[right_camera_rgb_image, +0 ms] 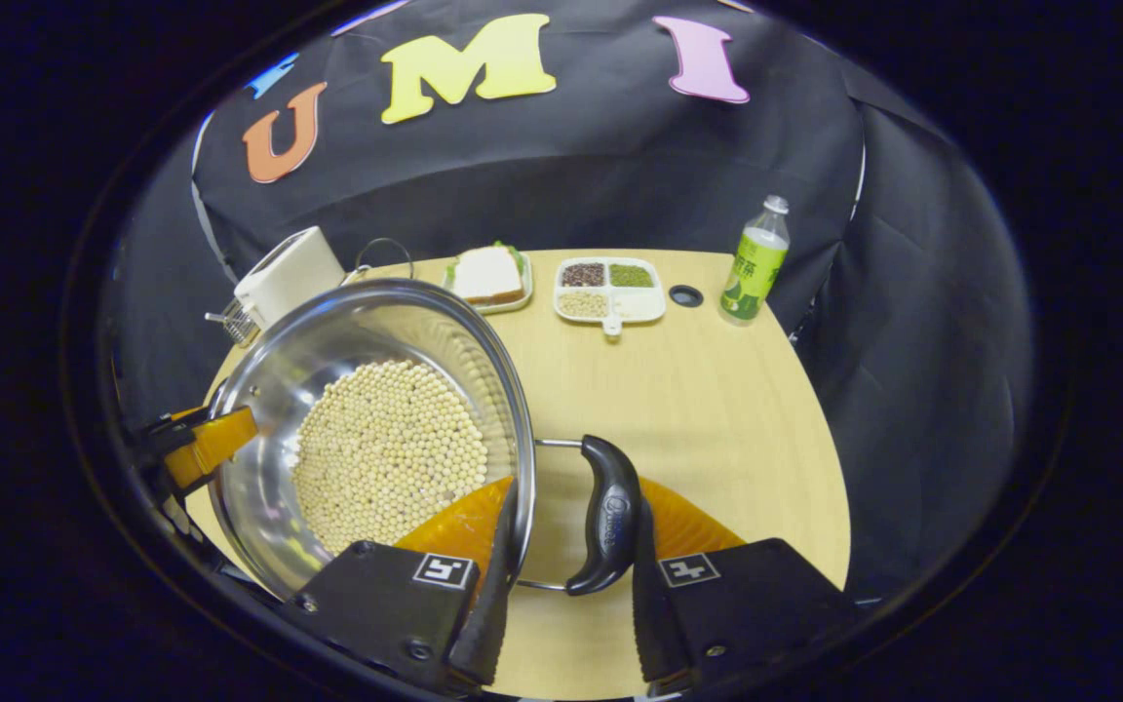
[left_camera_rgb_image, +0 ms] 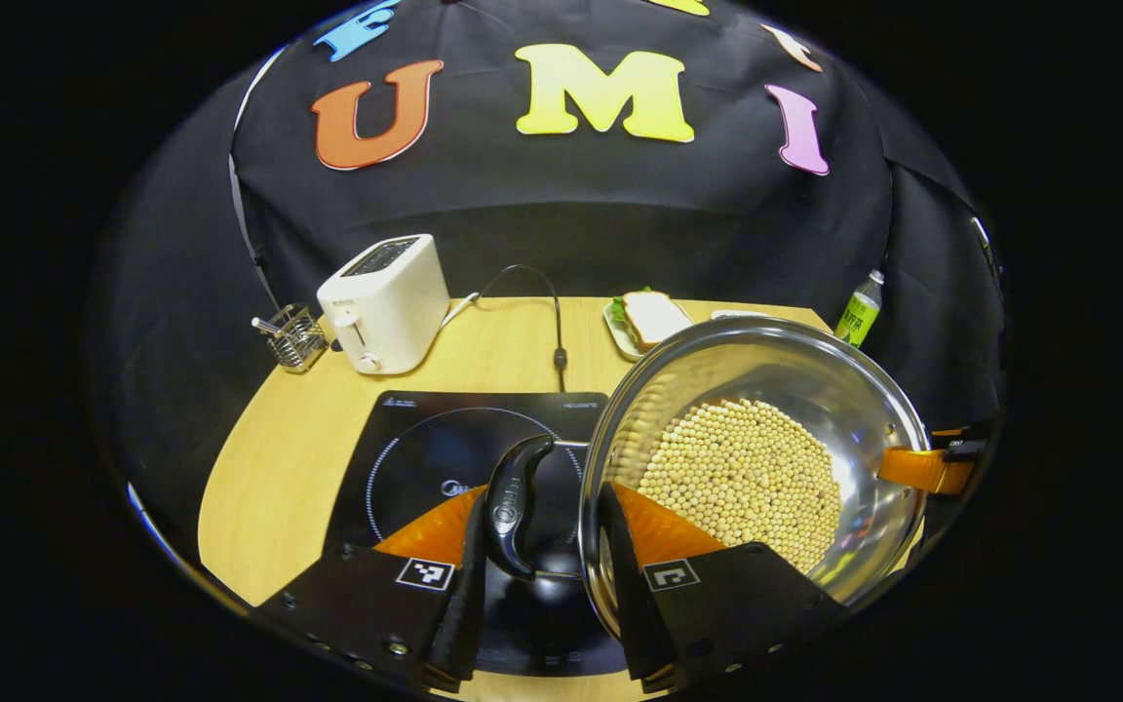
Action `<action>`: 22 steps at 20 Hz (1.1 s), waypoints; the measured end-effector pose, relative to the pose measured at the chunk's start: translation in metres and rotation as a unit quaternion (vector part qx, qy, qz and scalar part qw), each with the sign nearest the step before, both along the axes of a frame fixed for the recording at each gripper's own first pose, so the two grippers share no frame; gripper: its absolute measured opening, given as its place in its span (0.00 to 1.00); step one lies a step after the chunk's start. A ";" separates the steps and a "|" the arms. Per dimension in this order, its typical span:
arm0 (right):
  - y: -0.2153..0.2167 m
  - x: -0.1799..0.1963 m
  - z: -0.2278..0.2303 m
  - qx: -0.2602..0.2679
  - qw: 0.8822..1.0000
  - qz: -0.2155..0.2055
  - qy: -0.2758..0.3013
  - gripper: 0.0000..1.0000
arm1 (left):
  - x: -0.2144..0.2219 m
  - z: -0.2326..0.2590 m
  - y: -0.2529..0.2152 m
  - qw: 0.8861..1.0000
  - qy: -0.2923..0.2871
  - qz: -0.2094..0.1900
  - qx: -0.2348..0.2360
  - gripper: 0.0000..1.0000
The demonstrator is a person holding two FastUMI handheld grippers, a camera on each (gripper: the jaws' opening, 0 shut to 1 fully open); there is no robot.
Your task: First push the handle of the pot to place it horizontally, then grasp the pot with both hands and set it on the induction cooktop.
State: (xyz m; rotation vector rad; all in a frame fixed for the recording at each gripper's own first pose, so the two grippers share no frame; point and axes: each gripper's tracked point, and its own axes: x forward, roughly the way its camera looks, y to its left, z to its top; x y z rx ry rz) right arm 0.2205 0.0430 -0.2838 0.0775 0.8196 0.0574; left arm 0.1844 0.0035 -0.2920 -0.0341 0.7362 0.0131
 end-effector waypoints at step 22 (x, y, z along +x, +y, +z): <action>0.179 0.030 -0.030 0.009 1.000 0.013 0.020 0.53 | 0.016 -0.033 0.165 0.999 0.012 0.021 0.025 0.55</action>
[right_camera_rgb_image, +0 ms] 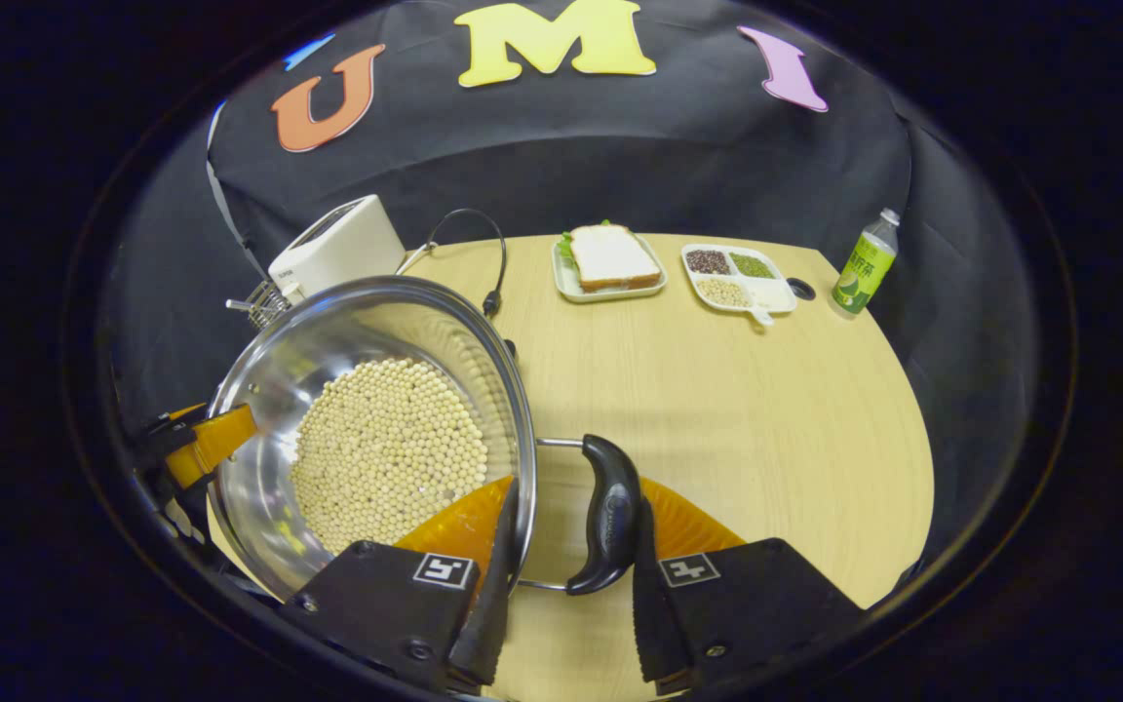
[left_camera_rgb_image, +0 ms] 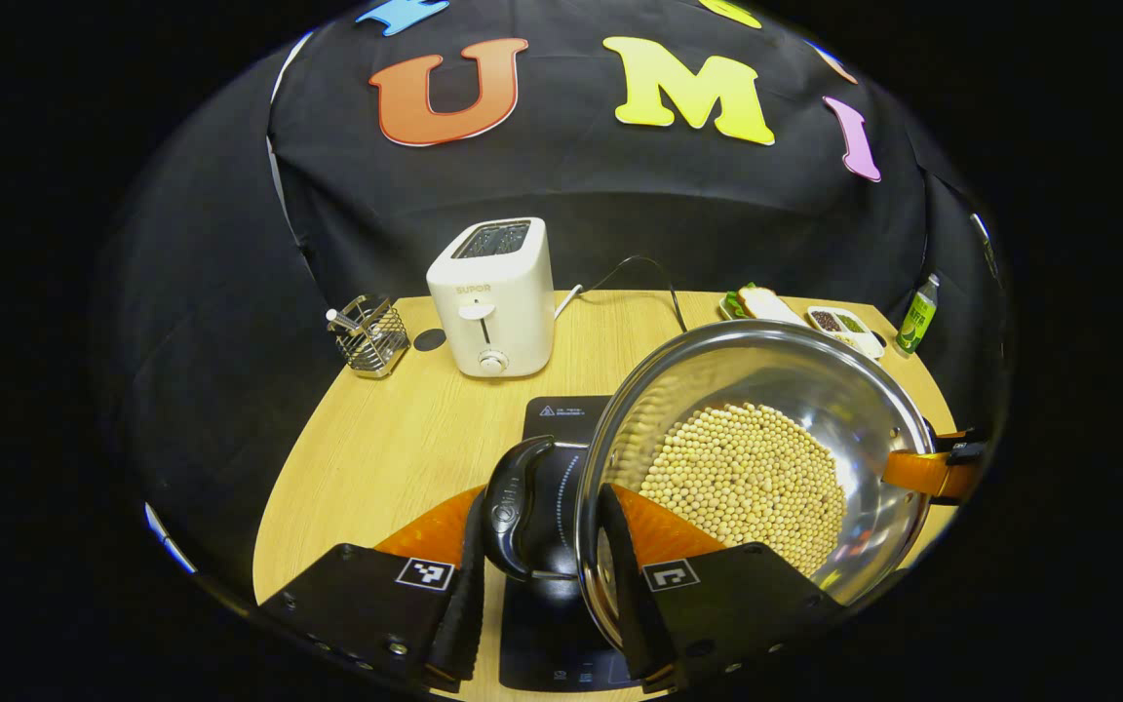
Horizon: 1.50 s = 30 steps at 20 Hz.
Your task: First push the handle of the pot to place it horizontally, then grasp the pot with both hands and set it on the induction cooktop.
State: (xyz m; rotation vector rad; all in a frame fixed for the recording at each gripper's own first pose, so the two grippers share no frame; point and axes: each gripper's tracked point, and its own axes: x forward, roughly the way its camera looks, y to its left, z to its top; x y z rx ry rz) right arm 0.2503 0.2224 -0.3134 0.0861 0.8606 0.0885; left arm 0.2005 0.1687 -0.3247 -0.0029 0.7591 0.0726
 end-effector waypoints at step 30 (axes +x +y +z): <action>0.011 0.002 0.002 -0.026 0.997 0.013 -0.067 0.89 | -0.014 -0.001 0.041 0.998 -0.066 0.005 0.011 0.98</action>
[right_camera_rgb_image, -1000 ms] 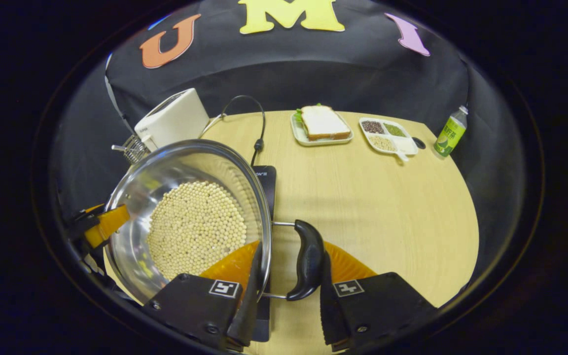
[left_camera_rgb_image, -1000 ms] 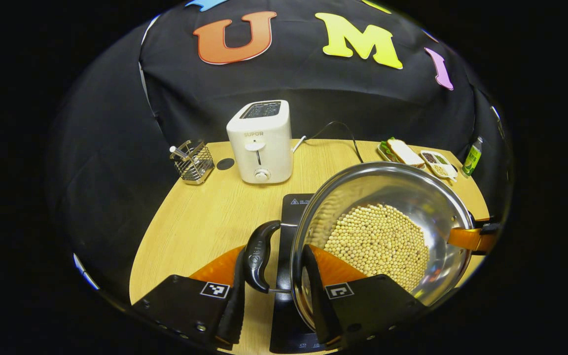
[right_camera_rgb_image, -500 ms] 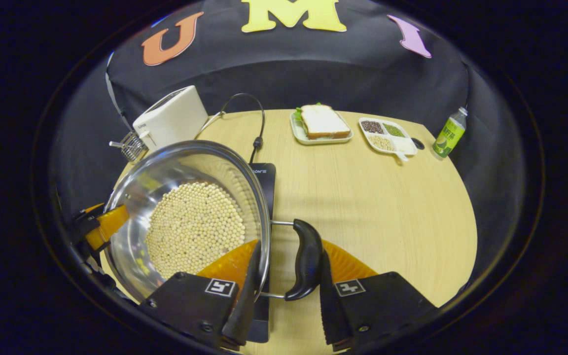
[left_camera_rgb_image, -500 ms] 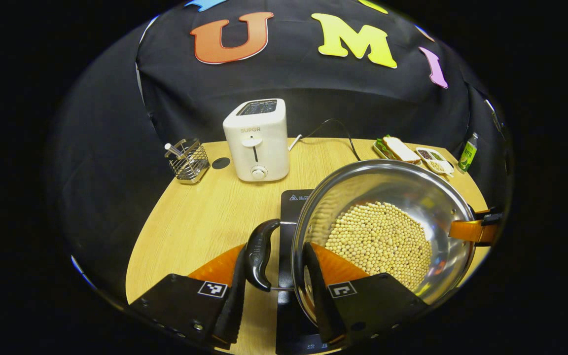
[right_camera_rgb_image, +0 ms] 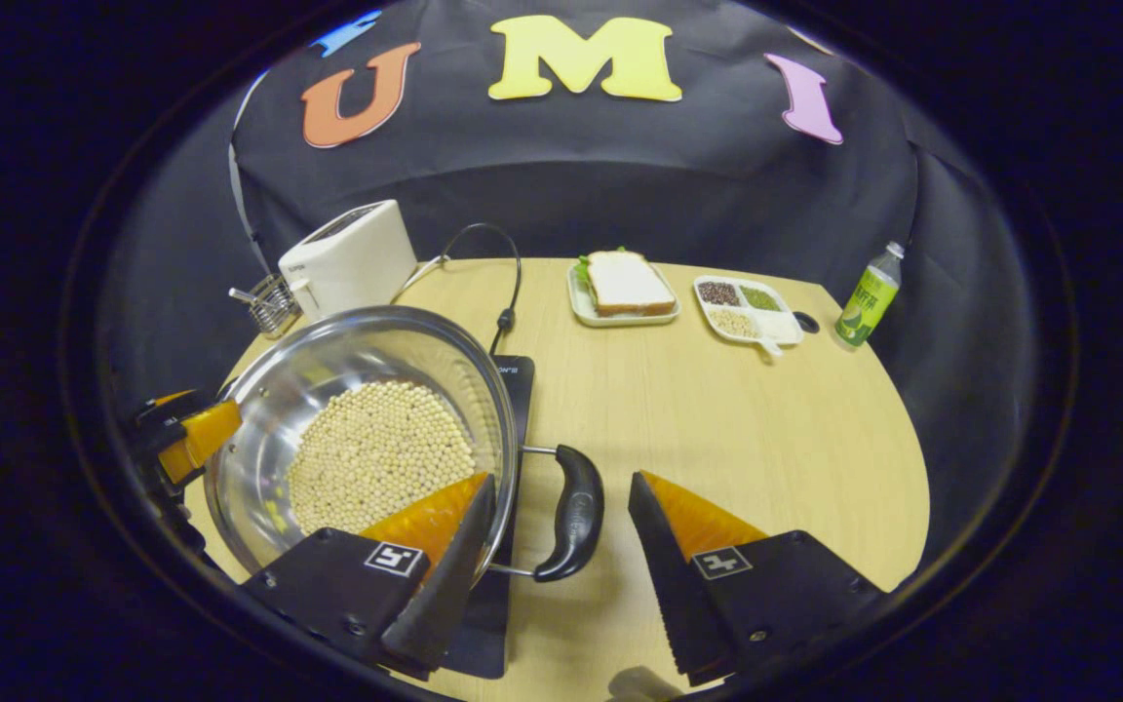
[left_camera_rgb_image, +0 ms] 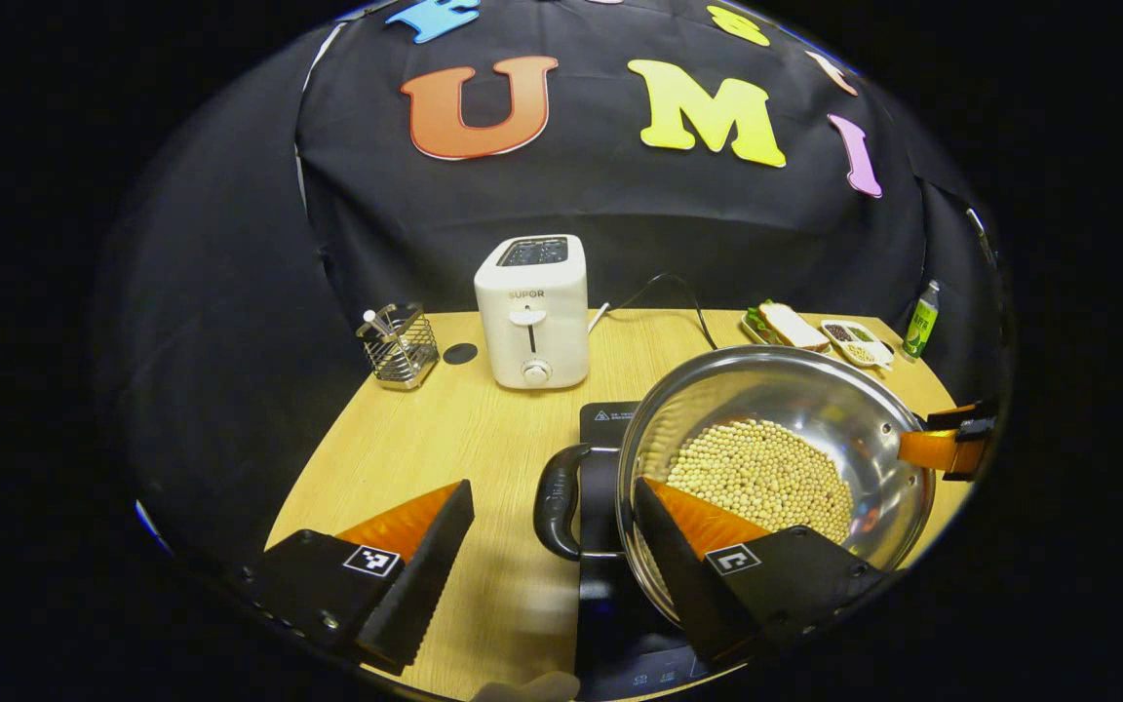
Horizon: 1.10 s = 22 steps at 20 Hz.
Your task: First push the handle of the pot to place it horizontally, then grasp the pot with both hands and set it on the induction cooktop.
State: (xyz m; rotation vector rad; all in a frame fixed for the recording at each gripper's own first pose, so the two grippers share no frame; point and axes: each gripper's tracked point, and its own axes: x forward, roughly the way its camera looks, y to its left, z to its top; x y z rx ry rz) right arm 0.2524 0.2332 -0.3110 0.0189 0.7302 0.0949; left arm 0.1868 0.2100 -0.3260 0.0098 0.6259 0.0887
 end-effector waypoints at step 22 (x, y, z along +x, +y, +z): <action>-0.086 -0.079 0.131 -0.031 0.984 0.052 -0.167 0.85 | -0.072 0.169 -0.129 0.988 -0.151 -0.028 0.020 0.97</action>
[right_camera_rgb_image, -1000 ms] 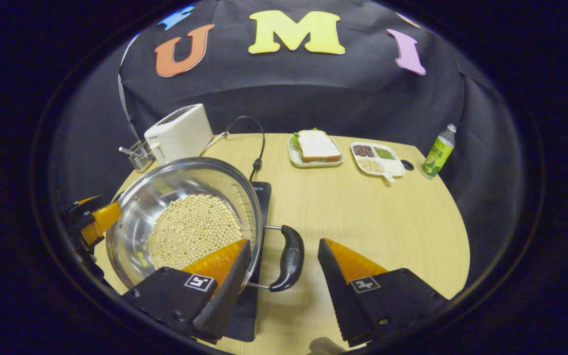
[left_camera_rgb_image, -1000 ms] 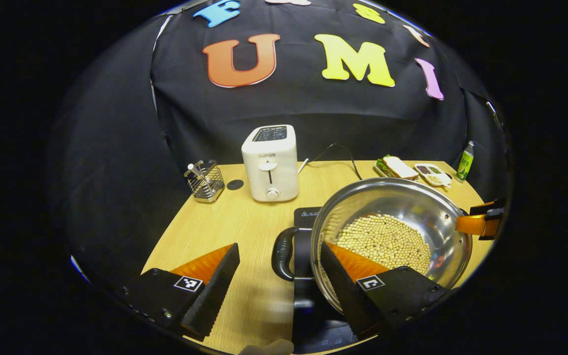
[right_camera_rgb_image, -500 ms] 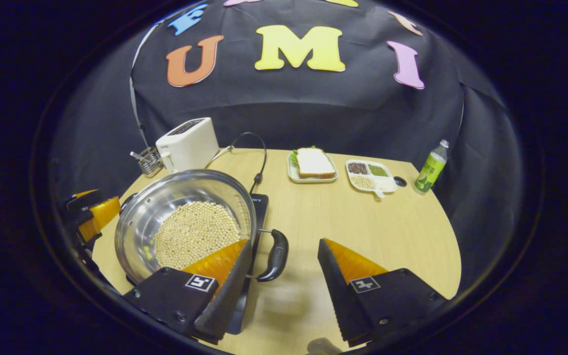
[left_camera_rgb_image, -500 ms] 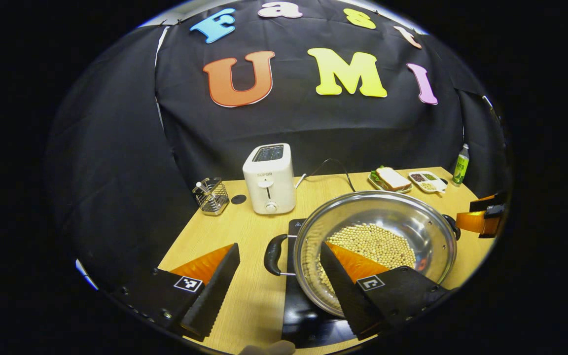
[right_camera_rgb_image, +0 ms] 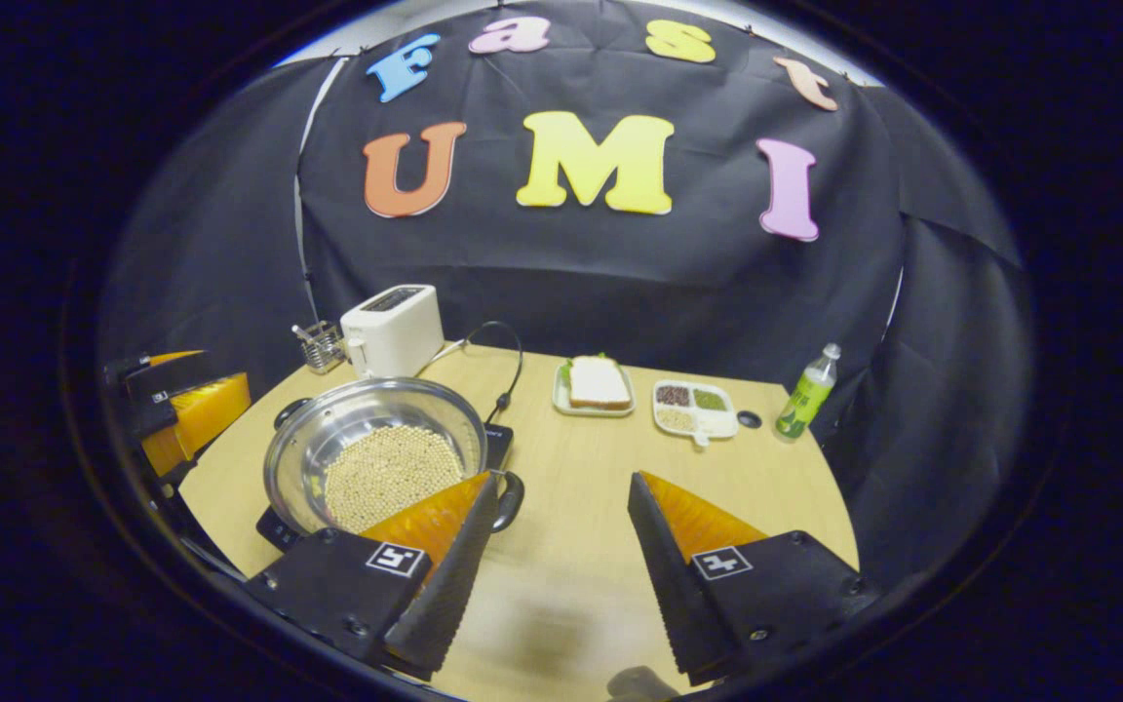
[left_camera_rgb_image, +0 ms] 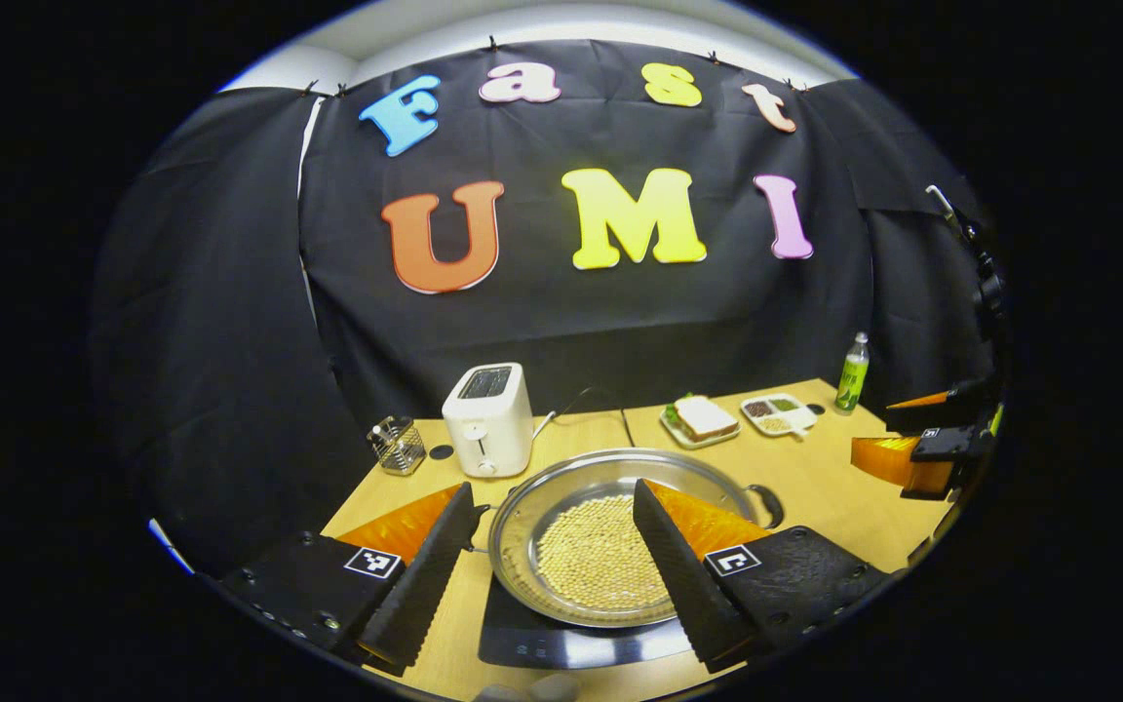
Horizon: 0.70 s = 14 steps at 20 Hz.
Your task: First push the handle of the pot to place it horizontally, then grasp the pot with both hands and set it on the induction cooktop.
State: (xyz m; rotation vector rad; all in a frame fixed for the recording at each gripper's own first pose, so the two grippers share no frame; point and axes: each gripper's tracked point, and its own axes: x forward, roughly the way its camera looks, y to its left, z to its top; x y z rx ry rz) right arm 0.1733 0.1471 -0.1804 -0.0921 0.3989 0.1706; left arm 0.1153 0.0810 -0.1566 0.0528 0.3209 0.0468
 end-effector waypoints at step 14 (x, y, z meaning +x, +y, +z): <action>-0.176 -0.109 0.172 0.056 0.988 -0.032 -0.138 1.00 | -0.074 0.184 -0.147 0.990 -0.134 -0.016 -0.047 0.97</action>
